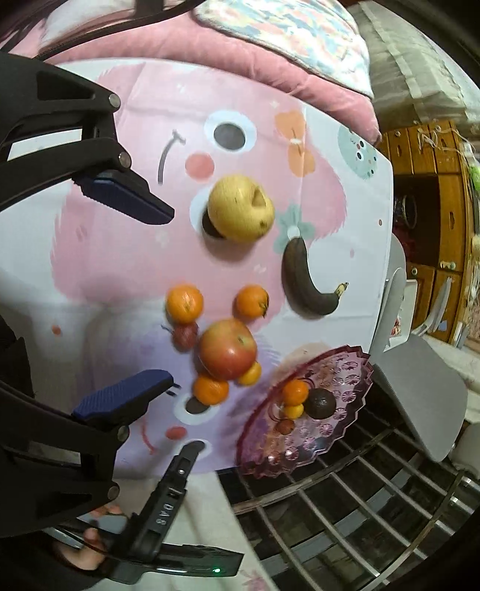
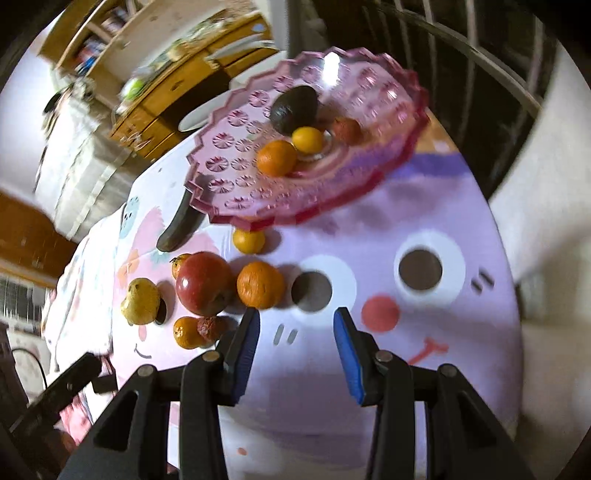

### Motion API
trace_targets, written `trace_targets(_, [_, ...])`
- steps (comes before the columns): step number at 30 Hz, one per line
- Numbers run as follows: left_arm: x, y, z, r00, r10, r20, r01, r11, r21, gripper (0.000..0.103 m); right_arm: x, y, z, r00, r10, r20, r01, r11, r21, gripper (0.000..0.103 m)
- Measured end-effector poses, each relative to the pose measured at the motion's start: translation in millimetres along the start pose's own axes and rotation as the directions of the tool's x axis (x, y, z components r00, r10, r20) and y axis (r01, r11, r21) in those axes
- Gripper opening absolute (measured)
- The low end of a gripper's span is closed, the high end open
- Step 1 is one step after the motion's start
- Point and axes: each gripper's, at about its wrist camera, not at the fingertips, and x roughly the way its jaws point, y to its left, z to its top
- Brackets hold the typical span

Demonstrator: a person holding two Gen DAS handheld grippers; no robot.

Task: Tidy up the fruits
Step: 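Withdraw both open tools from the bowl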

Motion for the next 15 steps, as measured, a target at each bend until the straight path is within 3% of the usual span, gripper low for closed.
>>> trace_targets(4, [-10, 27, -1, 1.000, -0.011, -0.017, 0.013, 0.995, 0.096, 0.082, 1, 9, -26, 1.000, 0.007, 0.028, -0.011, 0.993, 0.121, 0.051])
trace_targets(15, [-20, 88, 11, 0.997, 0.003, -0.071, 0.019, 0.950, 0.311, 0.085, 12, 61, -102, 0.995, -0.007, 0.103, -0.026, 0.948, 0.316, 0.057])
